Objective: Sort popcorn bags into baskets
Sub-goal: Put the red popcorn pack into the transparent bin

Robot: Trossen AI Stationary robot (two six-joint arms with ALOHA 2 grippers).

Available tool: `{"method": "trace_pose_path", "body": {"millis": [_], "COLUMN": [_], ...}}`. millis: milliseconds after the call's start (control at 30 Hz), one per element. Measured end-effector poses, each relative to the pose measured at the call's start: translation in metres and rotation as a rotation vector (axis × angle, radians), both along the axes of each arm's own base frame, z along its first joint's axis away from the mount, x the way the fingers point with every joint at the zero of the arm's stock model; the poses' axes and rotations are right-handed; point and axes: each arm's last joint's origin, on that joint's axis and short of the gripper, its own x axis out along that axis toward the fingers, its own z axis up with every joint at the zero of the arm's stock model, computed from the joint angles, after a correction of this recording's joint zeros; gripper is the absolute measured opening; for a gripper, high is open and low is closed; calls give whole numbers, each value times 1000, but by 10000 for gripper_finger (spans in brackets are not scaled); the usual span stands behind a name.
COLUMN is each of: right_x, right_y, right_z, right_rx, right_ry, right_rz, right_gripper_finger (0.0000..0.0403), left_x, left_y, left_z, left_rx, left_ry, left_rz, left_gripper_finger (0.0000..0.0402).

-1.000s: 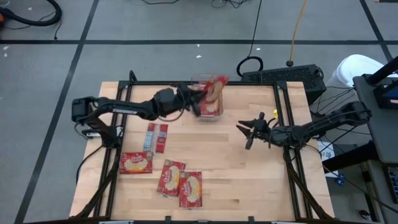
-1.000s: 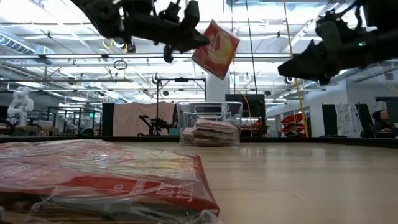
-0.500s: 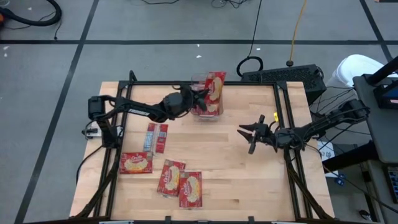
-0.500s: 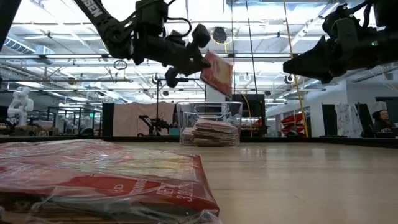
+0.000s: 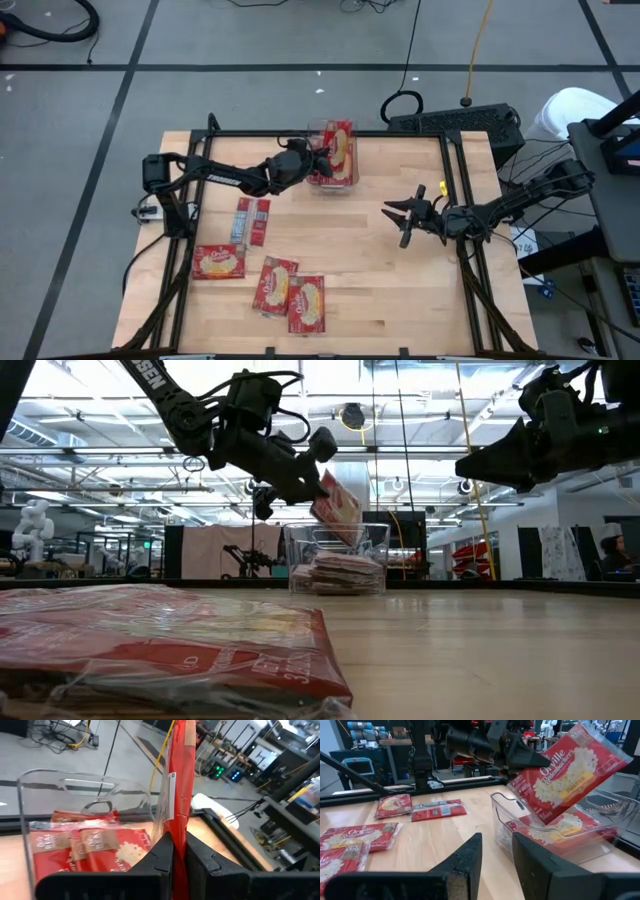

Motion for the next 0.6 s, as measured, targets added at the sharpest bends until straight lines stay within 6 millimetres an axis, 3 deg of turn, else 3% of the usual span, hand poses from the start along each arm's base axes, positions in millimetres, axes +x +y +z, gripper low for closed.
{"method": "trace_pose_path", "body": {"millis": [300,600], "right_x": [0,0], "right_y": [0,0], "right_z": [0,1], "right_rx": [-2,1], "right_ry": [1,-8], "right_rz": [0,0], "right_gripper_finger": [102,102], "left_x": [1,3], "left_y": [0,0], "left_z": [-6,-13], "left_rx": [-59,-80], "left_ry": [-20,-23], "left_rz": [12,5], "left_gripper_finger": [37,85]}}
